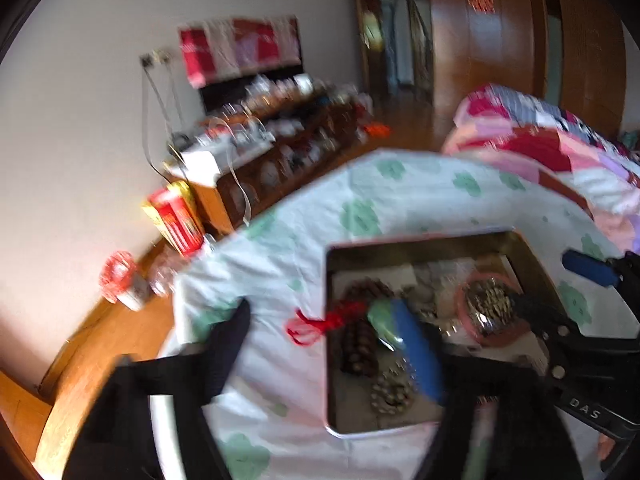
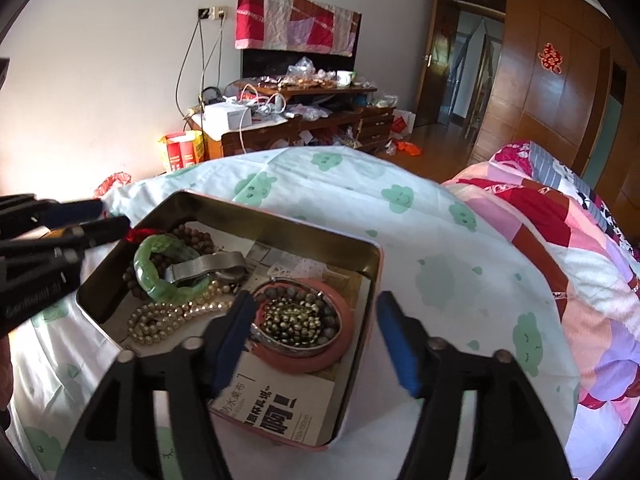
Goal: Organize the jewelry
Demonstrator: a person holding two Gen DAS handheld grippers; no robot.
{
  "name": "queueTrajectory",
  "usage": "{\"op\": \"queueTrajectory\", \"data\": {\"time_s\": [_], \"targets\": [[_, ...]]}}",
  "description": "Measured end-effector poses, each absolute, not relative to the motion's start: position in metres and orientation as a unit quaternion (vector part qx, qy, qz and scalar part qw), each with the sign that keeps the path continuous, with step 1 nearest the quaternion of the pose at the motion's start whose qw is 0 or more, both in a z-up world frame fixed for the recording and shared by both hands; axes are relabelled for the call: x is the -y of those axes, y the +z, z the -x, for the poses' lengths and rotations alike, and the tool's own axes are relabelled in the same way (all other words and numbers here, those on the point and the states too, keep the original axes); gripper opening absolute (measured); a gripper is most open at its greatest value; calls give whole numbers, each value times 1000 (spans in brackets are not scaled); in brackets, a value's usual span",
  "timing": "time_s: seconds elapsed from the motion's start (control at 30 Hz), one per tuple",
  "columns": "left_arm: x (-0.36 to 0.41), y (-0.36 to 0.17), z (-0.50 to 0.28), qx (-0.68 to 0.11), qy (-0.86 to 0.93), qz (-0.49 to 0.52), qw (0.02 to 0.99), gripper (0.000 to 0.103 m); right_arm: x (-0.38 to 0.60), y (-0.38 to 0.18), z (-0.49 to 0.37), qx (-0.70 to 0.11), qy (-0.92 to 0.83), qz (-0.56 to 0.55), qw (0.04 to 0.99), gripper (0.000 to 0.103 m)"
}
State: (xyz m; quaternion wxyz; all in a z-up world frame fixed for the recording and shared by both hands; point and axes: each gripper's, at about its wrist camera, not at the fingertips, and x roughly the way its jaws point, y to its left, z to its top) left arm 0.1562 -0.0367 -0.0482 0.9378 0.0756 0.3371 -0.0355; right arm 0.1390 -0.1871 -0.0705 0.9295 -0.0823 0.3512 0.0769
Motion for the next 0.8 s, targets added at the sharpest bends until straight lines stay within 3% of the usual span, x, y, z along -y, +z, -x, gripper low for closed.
{"op": "queueTrajectory", "data": {"time_s": [0.8], "targets": [[29, -42, -139, -347, -47, -59, 935, 83, 196, -63, -121, -337, 59, 73, 937, 79]]}}
